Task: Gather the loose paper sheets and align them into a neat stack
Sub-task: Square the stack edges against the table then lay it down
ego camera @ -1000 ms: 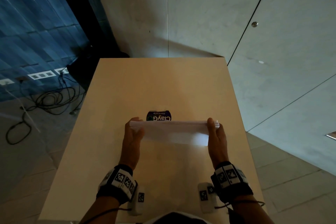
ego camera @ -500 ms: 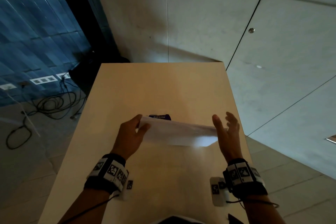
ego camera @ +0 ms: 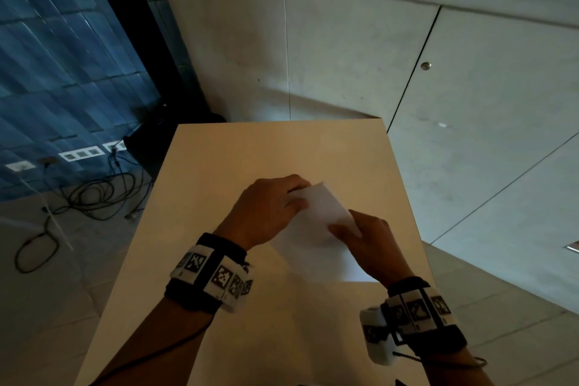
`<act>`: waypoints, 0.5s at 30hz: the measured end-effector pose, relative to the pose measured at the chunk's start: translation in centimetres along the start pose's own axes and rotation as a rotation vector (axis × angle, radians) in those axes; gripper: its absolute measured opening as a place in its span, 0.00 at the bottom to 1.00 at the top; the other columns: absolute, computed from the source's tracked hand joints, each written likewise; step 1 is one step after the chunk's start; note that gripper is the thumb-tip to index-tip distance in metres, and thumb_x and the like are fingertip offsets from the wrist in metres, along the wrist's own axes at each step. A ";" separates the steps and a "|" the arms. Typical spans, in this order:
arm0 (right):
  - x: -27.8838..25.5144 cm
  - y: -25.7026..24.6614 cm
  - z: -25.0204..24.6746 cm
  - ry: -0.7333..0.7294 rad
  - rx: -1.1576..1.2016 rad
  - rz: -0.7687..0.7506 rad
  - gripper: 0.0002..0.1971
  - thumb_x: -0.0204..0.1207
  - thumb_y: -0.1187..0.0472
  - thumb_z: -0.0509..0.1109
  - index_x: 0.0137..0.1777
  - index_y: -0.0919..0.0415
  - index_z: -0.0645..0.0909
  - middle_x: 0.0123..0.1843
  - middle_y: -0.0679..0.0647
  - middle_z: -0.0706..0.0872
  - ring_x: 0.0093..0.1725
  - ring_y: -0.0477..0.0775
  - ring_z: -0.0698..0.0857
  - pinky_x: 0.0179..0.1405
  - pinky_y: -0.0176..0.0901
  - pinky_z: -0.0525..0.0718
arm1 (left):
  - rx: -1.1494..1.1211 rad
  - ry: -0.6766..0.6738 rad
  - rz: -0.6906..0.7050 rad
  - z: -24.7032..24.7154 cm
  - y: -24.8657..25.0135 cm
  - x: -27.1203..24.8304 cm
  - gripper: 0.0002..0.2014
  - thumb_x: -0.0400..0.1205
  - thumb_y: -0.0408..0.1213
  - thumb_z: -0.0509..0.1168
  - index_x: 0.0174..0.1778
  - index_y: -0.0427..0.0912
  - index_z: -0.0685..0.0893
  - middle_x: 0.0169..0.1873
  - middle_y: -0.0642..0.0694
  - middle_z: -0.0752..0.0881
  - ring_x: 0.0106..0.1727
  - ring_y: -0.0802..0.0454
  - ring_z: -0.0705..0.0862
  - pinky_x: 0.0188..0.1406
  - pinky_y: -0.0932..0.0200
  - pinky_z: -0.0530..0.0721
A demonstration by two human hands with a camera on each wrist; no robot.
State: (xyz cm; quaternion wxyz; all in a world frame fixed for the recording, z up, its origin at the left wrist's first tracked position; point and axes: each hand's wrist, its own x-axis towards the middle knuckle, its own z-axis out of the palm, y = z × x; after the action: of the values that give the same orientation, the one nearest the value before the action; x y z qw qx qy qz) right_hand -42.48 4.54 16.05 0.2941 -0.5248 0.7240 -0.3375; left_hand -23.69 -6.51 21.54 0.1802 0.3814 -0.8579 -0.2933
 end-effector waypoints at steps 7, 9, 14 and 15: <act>-0.3 0.2 -1.9 -0.086 0.358 0.046 0.04 0.78 0.57 0.73 0.49 0.48 0.88 0.46 0.49 0.94 0.46 0.44 0.92 0.45 0.39 0.89 | -0.115 0.185 -0.290 -1.5 -4.8 -2.7 0.20 0.68 0.64 0.72 0.49 0.56 0.85 0.48 0.55 0.88 0.51 0.56 0.84 0.47 0.57 0.83; -0.1 0.0 -2.4 -0.151 0.430 0.068 0.06 0.78 0.60 0.73 0.52 0.53 0.89 0.47 0.52 0.95 0.46 0.48 0.93 0.44 0.39 0.90 | -0.369 0.255 -0.376 -1.5 -6.0 -3.4 0.17 0.71 0.52 0.75 0.51 0.49 0.85 0.49 0.51 0.89 0.51 0.55 0.86 0.53 0.56 0.85; 1.2 0.9 -1.0 -0.216 0.535 0.188 0.12 0.76 0.59 0.74 0.56 0.62 0.88 0.50 0.61 0.94 0.50 0.60 0.93 0.53 0.54 0.90 | -0.884 0.243 -0.564 0.8 -8.5 -4.7 0.13 0.78 0.35 0.71 0.58 0.39 0.85 0.49 0.45 0.90 0.57 0.44 0.88 0.60 0.41 0.87; 1.5 1.5 -0.3 -0.206 0.543 0.219 0.12 0.75 0.59 0.74 0.56 0.63 0.88 0.50 0.61 0.94 0.51 0.62 0.93 0.54 0.57 0.90 | -0.927 0.223 -0.580 1.4 -9.1 -5.0 0.13 0.79 0.35 0.70 0.60 0.39 0.85 0.52 0.45 0.90 0.58 0.43 0.88 0.59 0.41 0.87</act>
State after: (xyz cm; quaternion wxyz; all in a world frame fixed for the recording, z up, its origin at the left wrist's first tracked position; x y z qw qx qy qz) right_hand -43.92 3.45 14.94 0.5301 -0.3772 0.6259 -0.4301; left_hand -16.27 -7.06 14.22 0.3307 0.5114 -0.4746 -0.6355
